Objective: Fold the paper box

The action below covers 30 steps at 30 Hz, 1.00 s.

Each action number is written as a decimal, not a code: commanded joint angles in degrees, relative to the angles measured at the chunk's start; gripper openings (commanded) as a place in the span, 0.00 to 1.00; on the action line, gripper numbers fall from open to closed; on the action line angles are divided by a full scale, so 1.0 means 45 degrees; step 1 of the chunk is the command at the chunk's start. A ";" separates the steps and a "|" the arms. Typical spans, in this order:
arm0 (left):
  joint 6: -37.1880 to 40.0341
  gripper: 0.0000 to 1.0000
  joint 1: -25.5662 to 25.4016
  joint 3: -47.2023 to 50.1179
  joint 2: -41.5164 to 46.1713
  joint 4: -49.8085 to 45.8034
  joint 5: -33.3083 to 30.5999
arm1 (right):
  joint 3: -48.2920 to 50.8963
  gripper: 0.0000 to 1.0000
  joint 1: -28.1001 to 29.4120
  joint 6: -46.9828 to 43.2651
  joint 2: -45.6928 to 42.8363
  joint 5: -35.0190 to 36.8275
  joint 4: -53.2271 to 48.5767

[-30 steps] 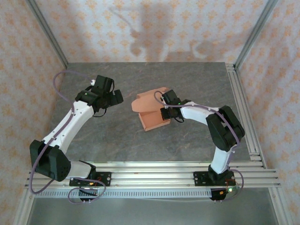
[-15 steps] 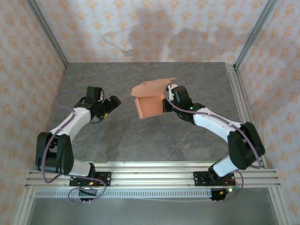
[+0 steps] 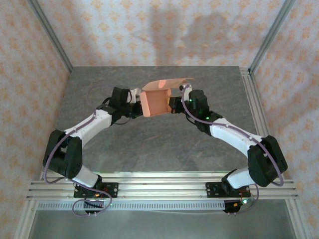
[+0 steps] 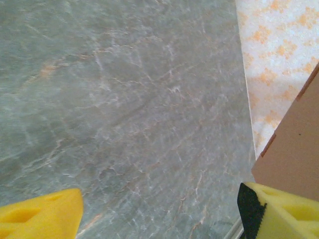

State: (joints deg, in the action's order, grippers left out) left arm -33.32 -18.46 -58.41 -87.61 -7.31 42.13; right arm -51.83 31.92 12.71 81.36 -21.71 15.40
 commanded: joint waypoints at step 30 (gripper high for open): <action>-0.0036 0.83 -0.0991 -0.2261 -0.1341 0.0801 0.0245 | 0.0726 0.00 0.0856 -0.2903 -0.1419 0.1540 -0.0125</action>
State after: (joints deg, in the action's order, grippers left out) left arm -33.10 -22.52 -66.92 -94.41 -7.38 41.93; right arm -50.11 35.18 1.10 75.99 -12.08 14.61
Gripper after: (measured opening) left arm 0.833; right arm 0.048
